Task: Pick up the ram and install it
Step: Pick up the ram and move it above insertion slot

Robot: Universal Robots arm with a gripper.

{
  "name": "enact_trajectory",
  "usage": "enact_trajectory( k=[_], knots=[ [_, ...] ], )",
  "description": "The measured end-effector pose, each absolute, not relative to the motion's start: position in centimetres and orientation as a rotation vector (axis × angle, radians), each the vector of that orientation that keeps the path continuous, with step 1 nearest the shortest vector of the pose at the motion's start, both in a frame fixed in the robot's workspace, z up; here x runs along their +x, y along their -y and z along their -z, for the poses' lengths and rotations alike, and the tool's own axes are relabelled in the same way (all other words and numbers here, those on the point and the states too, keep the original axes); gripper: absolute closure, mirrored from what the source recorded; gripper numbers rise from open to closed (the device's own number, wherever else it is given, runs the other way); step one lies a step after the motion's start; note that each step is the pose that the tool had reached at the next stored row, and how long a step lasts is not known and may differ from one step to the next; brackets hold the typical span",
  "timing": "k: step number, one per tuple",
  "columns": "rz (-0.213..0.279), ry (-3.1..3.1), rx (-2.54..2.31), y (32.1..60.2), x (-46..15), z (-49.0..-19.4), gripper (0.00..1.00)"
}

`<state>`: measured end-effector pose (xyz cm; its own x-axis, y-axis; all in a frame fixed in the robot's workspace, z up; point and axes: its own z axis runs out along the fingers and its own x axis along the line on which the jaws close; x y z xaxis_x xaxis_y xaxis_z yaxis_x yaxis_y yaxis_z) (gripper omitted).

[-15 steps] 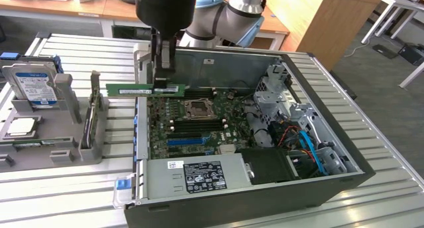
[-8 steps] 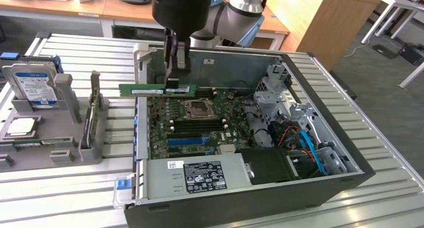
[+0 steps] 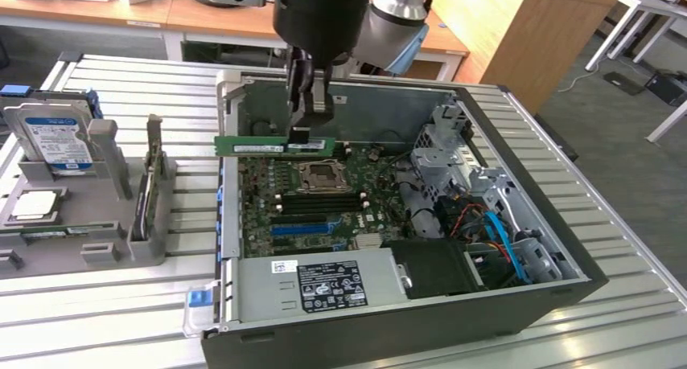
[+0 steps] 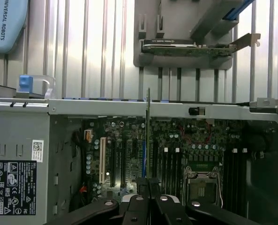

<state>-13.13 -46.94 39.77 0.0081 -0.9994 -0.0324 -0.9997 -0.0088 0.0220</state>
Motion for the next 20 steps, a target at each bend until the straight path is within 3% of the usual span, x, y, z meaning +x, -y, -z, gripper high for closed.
enact_trajectory(
  k=[20],
  knots=[
    [-0.061, -2.206, -2.226, 47.0, -8.7, -39.8, 0.88]
  ],
)
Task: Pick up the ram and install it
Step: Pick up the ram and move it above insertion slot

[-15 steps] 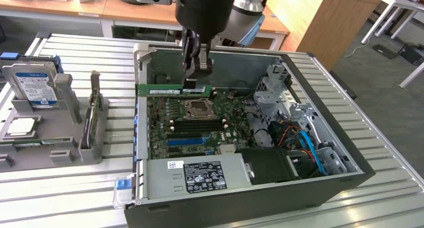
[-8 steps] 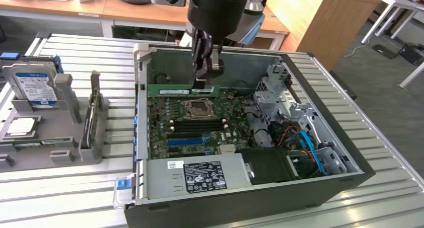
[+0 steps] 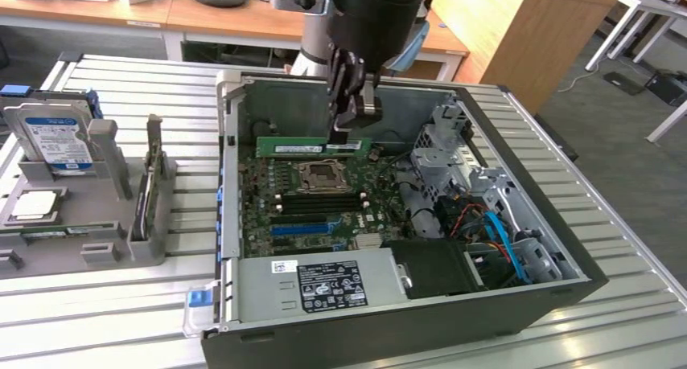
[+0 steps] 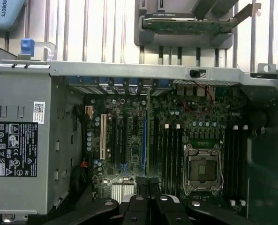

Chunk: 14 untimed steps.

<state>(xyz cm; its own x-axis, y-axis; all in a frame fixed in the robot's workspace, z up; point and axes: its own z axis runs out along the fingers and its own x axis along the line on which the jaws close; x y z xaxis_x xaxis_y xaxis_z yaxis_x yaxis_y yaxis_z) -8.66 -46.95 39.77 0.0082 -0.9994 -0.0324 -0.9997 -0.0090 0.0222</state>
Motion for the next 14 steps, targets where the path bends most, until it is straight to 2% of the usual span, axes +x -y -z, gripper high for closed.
enact_trajectory(
  k=[14],
  knots=[
    [-0.061, -2.207, -2.226, 47.0, -5.7, -39.8, 0.88]
  ],
)
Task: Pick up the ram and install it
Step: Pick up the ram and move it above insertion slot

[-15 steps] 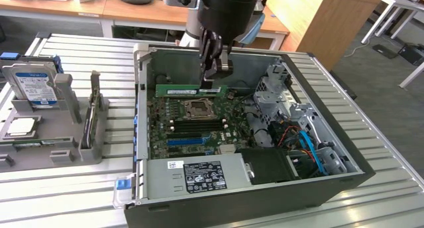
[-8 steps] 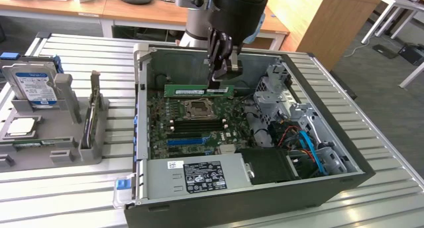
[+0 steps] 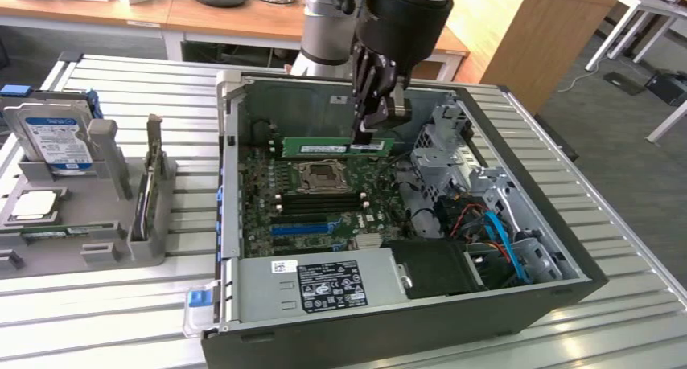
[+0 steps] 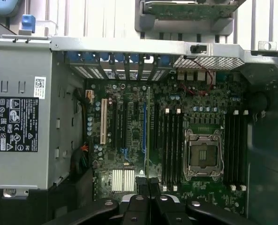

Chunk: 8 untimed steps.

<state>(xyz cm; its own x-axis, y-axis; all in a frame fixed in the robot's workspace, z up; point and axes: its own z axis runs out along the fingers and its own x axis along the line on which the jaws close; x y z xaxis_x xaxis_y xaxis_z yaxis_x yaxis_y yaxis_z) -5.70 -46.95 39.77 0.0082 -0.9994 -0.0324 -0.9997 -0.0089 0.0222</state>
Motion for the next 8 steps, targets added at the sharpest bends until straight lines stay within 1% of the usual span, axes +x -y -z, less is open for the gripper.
enact_trajectory(
  k=[8],
  knots=[
    [-0.061, -2.207, -2.225, 46.95, -4.95, -39.77, 0.88]
  ],
)
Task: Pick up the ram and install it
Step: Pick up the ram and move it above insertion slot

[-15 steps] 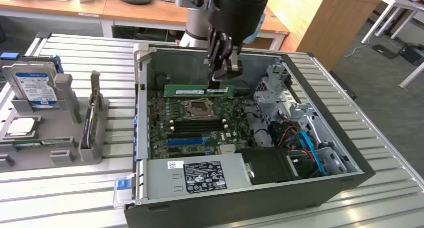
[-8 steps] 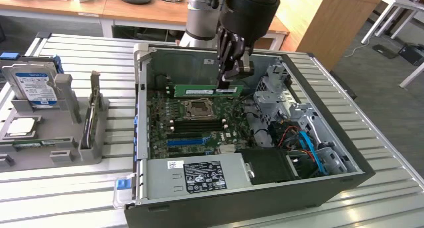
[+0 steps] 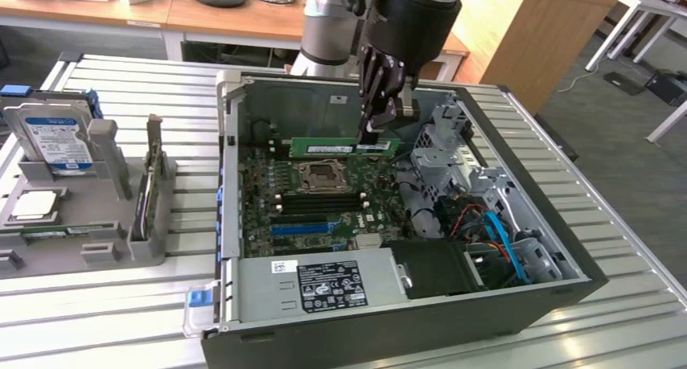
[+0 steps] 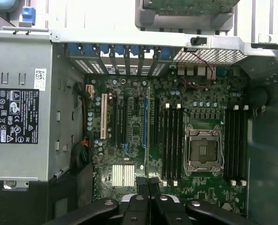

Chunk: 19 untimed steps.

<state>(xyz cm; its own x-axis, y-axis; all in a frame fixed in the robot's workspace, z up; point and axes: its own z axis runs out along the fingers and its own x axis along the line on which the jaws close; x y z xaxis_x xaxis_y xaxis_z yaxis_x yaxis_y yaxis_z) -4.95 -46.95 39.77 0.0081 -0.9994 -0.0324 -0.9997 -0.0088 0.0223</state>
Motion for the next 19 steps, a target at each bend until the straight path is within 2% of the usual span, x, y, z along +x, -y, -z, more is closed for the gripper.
enact_trajectory(
  k=[19],
  knots=[
    [-0.061, -2.207, -2.225, 45.4, -4.9, -39.6, 0.88]
  ],
)
